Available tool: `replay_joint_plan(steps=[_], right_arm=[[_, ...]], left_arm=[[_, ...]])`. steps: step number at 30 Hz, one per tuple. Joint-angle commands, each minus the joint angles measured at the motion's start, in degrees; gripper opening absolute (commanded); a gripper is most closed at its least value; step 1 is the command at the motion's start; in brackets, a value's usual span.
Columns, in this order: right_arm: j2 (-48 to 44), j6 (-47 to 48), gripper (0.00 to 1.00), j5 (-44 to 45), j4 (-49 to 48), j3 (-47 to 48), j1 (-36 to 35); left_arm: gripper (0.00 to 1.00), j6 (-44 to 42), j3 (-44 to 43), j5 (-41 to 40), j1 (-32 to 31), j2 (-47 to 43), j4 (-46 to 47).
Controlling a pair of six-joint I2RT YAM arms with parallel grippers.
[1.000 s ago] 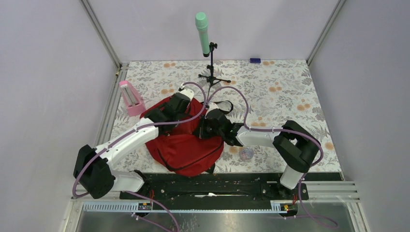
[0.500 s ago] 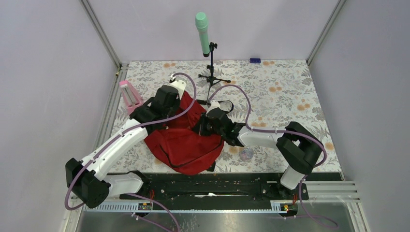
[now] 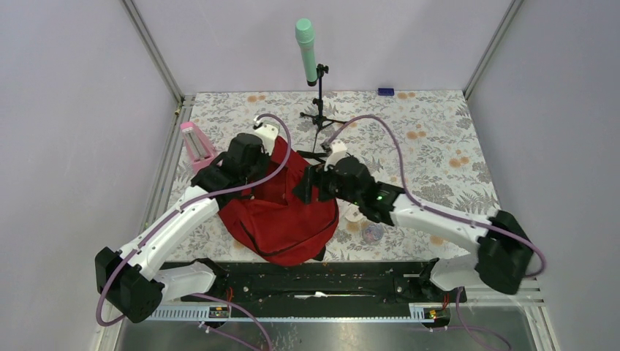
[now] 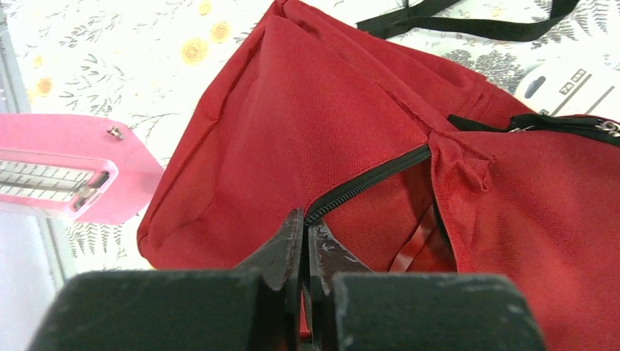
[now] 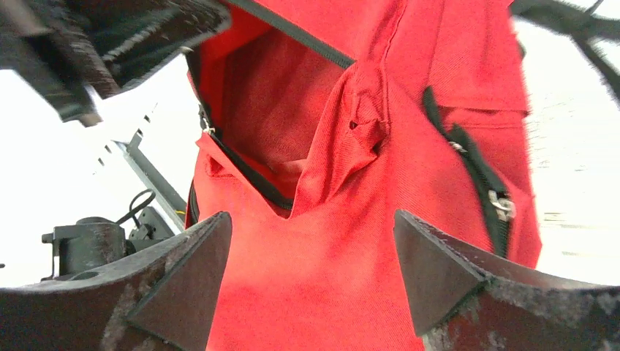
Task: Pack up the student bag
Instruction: Unzip the student bag at the center of the board, then pick up the stationery from the center of the board.
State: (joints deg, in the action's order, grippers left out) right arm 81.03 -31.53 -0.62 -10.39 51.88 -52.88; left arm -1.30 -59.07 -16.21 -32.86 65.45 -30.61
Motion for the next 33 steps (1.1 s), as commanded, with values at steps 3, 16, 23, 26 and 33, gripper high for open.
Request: replay_joint_plan(steps=[3,16,23,26,33], right_arm=[[-13.8,10.2,0.97,15.4,19.8,-1.0,0.4],[-30.5,4.5,1.00,20.0,44.1,-13.7,12.2],[-30.6,3.1,0.97,16.0,43.9,-16.8,12.2],[-29.0,2.6,0.97,14.8,41.9,-17.3,12.1],[-23.8,-0.3,0.97,12.0,36.9,-18.9,10.3]], left_arm=[[0.00,2.8,-0.3,6.3,0.6,-0.7,3.7],[0.00,3.4,0.4,3.1,0.5,-1.3,2.8],[0.00,3.6,1.0,2.1,0.5,-2.4,3.2],[0.00,3.6,1.0,2.1,0.5,-2.4,3.2],[0.00,3.6,1.4,1.3,0.5,-2.8,3.2]])
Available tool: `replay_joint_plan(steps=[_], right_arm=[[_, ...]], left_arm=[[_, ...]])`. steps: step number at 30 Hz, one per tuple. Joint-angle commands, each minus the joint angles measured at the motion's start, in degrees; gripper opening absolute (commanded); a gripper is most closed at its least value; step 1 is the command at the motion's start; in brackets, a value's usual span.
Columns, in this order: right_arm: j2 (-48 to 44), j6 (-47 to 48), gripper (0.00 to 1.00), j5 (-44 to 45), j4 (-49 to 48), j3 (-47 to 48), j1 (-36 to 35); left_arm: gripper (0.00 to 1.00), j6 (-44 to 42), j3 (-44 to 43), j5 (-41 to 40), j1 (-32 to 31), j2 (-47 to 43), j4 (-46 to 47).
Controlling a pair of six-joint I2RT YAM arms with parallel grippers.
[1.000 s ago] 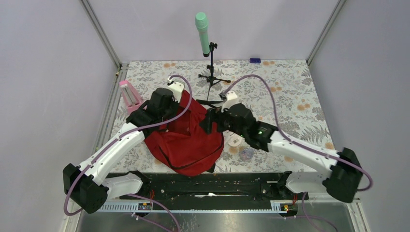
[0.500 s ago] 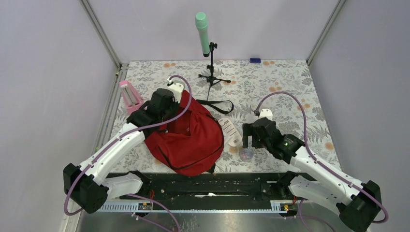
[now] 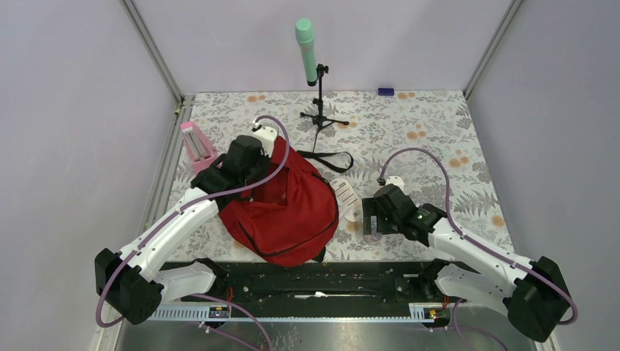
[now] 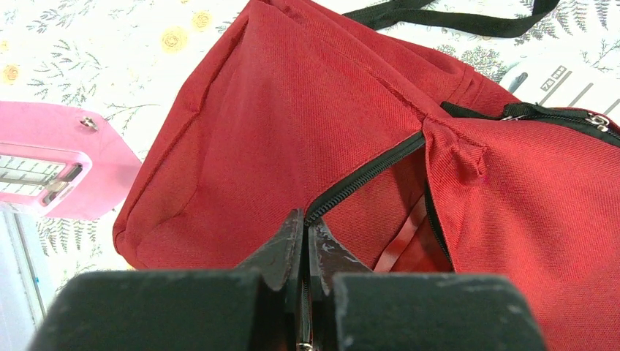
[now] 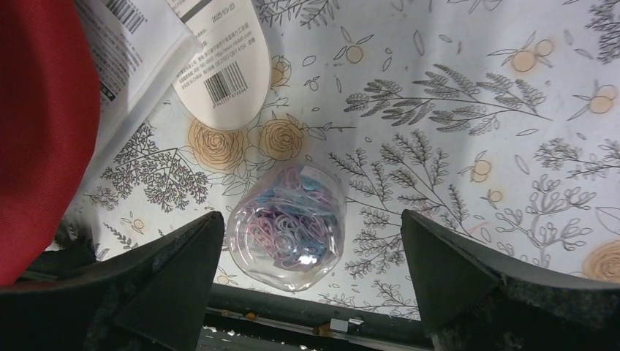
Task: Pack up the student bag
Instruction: Pick up the stationery from the center of the board.
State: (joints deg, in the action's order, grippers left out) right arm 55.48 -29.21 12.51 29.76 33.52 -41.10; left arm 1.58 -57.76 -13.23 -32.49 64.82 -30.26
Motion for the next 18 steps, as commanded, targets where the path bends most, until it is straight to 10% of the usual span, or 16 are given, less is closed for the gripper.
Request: replay_joint_plan(steps=[1,18], right_arm=[[2.4,-2.8,0.97,-0.6,-3.6,-0.5,-2.1],[11.2,-4.6,0.81,8.1,0.6,4.5,-7.8]], left_arm=[[0.00,0.7,0.1,-1.7,0.1,-2.2,2.8],[0.00,0.3,0.1,-2.3,0.1,-2.0,2.9]])
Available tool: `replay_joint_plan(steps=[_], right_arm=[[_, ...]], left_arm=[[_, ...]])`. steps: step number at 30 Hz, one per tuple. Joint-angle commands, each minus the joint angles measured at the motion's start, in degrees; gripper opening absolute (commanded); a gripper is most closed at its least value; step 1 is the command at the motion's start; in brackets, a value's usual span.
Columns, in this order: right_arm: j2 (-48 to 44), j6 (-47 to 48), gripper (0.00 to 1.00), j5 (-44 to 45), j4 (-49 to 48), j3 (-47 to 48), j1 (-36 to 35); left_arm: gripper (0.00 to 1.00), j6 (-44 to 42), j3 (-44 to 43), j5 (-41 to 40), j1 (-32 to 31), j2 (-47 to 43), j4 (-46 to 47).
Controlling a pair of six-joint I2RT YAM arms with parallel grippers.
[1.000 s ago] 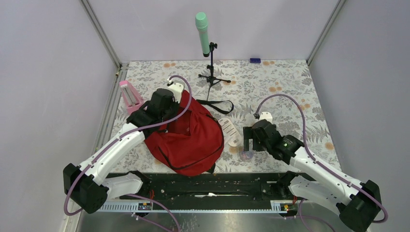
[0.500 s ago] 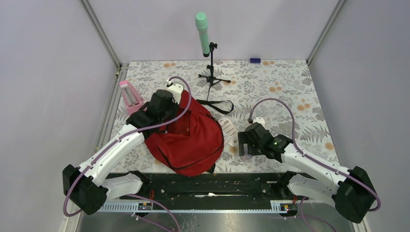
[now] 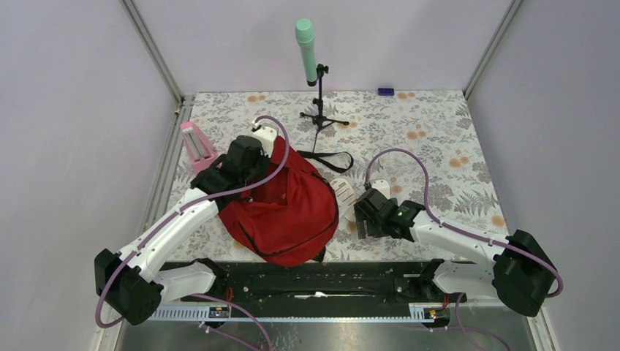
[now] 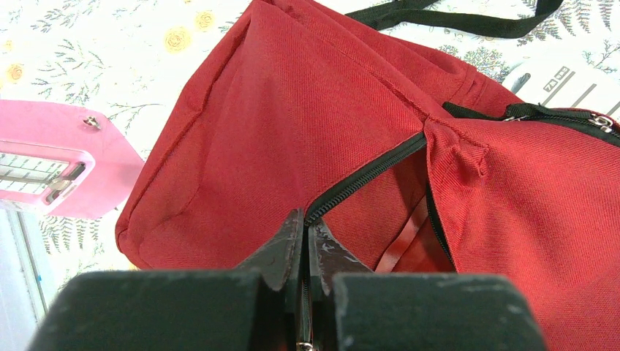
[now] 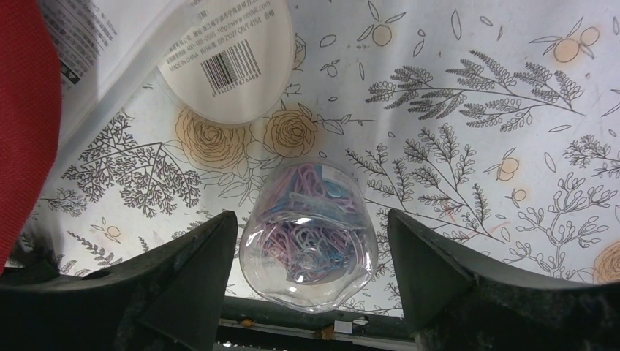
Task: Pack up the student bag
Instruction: Pick up the stationery from the center of the board.
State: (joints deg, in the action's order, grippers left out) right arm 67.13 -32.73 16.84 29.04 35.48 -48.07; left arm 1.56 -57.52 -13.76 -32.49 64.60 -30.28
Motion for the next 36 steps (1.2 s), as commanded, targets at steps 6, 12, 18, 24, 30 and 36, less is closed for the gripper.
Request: replay_joint_plan(steps=[6,12,18,24,30,36], right_arm=[[0.3,-1.1,0.72,3.4,1.3,2.6,-0.9],[-0.9,-1.7,0.65,3.6,1.8,2.3,-1.1],[-5.5,-1.5,0.56,5.2,4.0,3.6,-1.3],[-11.6,-0.3,0.51,5.1,3.7,6.4,-1.7],[-16.9,3.3,0.47,5.6,-8.0,9.2,-3.5],[-13.3,9.1,0.47,4.8,-33.0,9.7,-8.2]], left_arm=[[0.00,0.4,-0.1,-2.0,0.1,-1.9,2.9],[0.00,0.4,-0.1,-1.9,0.2,-1.9,2.9],[0.00,0.4,-0.1,-1.6,0.2,-2.1,2.9],[0.00,0.7,-0.4,0.7,0.2,-1.9,2.8],[0.00,0.7,-0.8,3.7,0.5,-1.2,2.5],[0.00,0.7,-0.8,4.3,0.7,-1.3,2.7]])
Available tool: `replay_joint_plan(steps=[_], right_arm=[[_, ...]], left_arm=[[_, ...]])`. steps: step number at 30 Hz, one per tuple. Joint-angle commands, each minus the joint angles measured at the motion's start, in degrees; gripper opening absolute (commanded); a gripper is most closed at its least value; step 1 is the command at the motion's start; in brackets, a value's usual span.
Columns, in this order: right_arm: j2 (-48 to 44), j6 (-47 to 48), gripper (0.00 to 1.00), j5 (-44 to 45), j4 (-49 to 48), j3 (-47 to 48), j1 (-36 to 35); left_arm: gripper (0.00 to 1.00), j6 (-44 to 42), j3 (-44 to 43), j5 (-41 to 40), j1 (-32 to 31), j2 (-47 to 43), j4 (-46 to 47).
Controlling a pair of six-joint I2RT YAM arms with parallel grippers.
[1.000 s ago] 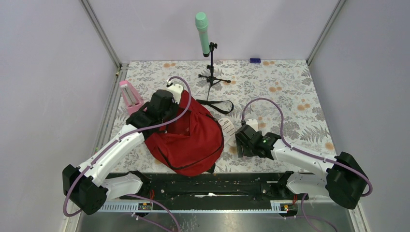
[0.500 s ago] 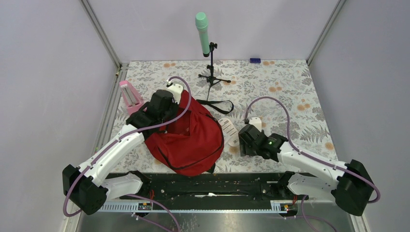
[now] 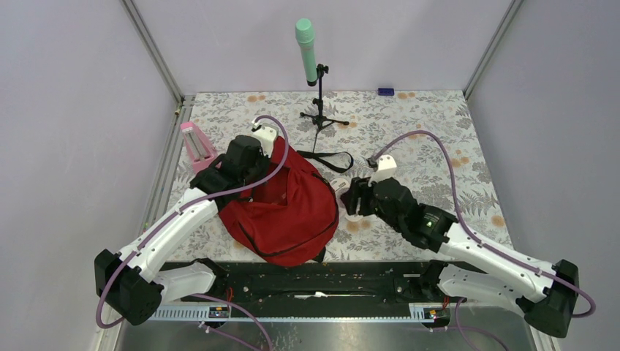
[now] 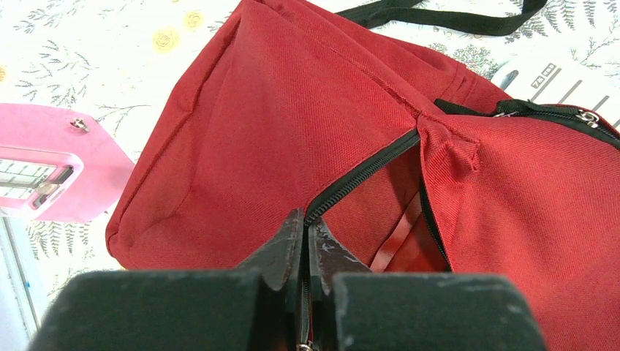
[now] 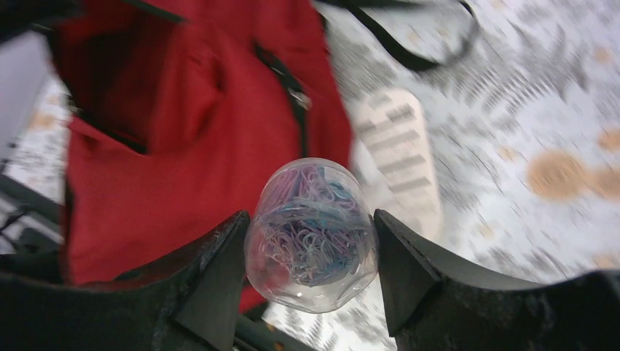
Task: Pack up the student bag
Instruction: Pick up the stationery from the center of the board, then place the stationery in the student bag.
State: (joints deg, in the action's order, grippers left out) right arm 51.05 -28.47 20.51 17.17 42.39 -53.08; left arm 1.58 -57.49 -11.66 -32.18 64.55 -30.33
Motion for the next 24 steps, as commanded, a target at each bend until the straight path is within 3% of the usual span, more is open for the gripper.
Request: replay_joint_plan(steps=[1,10,16,24], right_arm=[[4.5,5.5,0.47,1.0,-25.0,3.1,-4.1],[23.4,10.6,0.48,4.3,-56.2,4.6,-11.3],[35.8,11.5,0.48,5.4,-65.5,7.6,-12.2],[47.2,16.2,0.48,8.5,-70.3,11.9,-12.2]], left_arm=[[0.00,0.7,-0.7,2.4,0.4,-1.3,2.9],[0.00,1.1,-0.7,4.1,0.5,-1.1,3.2],[0.00,1.4,-0.8,4.5,0.5,-1.2,3.2],[0.00,1.6,-1.0,4.3,0.6,-1.1,3.1]])
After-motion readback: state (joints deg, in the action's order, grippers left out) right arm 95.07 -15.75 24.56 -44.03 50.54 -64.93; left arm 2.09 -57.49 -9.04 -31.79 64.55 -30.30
